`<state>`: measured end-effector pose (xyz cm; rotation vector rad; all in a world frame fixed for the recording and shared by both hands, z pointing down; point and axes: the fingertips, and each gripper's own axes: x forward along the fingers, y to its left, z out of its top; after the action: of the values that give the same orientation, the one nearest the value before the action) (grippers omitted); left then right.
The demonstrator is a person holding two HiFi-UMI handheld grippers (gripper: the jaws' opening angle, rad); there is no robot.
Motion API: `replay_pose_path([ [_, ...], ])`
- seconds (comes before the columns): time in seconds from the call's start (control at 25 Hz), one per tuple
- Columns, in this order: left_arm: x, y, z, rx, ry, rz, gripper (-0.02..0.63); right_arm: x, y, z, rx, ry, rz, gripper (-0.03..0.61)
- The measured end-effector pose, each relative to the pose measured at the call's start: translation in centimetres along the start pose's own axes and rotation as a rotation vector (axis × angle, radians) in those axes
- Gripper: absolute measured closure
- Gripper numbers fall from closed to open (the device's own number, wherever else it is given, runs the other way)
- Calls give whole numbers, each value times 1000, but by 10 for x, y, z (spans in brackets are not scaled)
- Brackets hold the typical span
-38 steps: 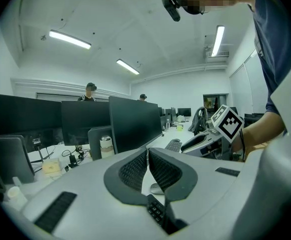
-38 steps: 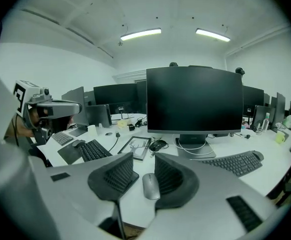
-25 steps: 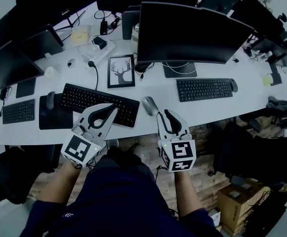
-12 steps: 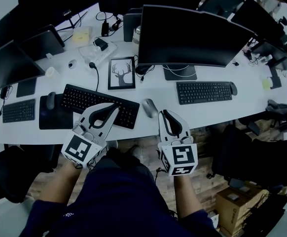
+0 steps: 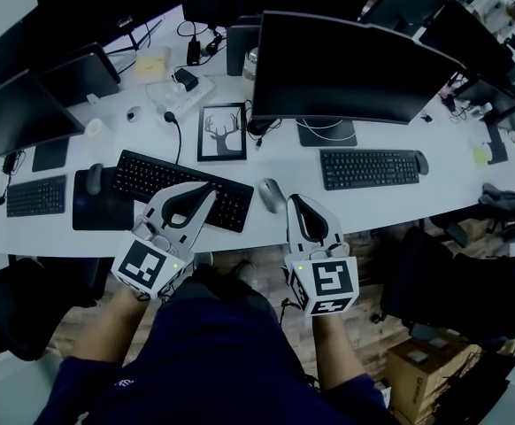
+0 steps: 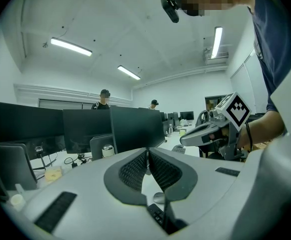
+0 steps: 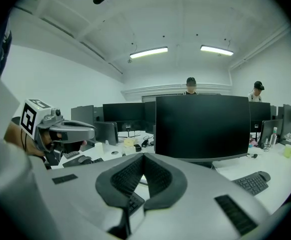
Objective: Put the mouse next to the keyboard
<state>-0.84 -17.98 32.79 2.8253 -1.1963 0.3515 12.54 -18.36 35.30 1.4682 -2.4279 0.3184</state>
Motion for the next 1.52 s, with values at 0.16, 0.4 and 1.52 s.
replay_pose_path([
  [0.16, 0, 1, -2, 0, -7, -3, 574, 3, 3, 3, 9, -14, 23, 574],
  [0.4, 7, 0, 3, -4, -18, 0, 574, 6, 0, 10, 32, -40, 52, 575],
  [1.52, 34, -3, 4, -18, -17, 1, 574, 28, -14, 7, 67, -20, 122, 577],
])
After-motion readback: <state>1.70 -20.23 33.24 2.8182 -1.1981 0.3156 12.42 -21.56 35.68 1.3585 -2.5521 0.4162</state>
